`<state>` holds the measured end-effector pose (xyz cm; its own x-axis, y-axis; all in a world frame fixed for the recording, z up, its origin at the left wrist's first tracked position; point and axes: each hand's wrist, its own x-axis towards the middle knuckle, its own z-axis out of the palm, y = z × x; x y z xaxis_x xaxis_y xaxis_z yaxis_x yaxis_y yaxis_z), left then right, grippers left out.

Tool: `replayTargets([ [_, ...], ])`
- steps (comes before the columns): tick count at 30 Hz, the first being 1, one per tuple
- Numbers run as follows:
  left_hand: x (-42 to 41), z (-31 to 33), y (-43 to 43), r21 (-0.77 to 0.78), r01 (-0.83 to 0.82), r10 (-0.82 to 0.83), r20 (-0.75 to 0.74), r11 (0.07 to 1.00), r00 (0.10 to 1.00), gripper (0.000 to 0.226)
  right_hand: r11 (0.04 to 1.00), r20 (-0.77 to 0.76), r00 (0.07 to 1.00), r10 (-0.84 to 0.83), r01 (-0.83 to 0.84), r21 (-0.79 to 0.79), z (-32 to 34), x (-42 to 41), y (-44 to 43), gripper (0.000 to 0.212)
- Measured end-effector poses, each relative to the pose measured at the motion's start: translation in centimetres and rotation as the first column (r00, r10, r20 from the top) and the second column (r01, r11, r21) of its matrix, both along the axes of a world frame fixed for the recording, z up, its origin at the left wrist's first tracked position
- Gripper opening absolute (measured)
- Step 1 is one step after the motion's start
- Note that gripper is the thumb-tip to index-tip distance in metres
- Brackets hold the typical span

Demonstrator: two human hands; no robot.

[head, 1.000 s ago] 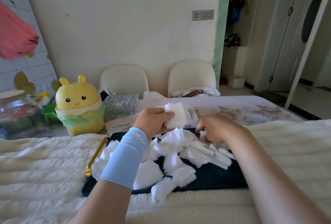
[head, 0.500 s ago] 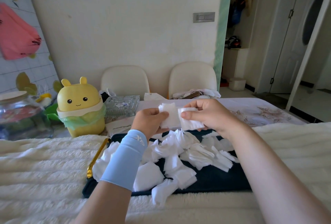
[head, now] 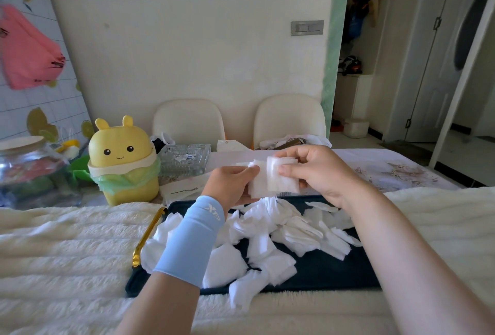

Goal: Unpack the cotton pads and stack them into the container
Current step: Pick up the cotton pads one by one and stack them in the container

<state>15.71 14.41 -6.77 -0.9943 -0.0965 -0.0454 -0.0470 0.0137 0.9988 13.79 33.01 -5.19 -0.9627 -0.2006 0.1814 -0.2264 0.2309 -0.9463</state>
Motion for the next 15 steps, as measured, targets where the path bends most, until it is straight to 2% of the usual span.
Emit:
replayTargets([
  [5,0.5,0.2,0.2,0.125,0.156,-0.159,0.012,0.98,0.987,0.024,0.991,-0.16,0.983,-0.087,0.101,0.083,0.4,0.8,-1.3,0.025],
  [9,0.3,0.4,0.2,0.186,0.209,-0.213,0.003,0.96,0.977,0.036,0.98,-0.207,0.97,-0.126,0.154,0.126,0.4,0.6,-1.5,0.031],
  [11,0.3,0.3,0.2,0.12,0.252,-0.25,-0.03,0.96,0.968,0.039,0.968,-0.221,0.962,-0.16,0.197,0.154,0.4,0.6,-1.5,0.033],
  [13,0.3,0.1,0.3,0.038,0.273,-0.27,-0.065,0.961,0.961,0.028,0.972,-0.225,0.962,-0.156,0.191,0.141,0.3,0.4,-1.3,0.033],
  [15,0.2,-0.2,0.2,0.01,0.249,-0.248,-0.065,0.969,0.967,0.022,0.972,-0.213,0.964,-0.161,0.193,0.136,0.4,0.3,-0.4,0.022],
])
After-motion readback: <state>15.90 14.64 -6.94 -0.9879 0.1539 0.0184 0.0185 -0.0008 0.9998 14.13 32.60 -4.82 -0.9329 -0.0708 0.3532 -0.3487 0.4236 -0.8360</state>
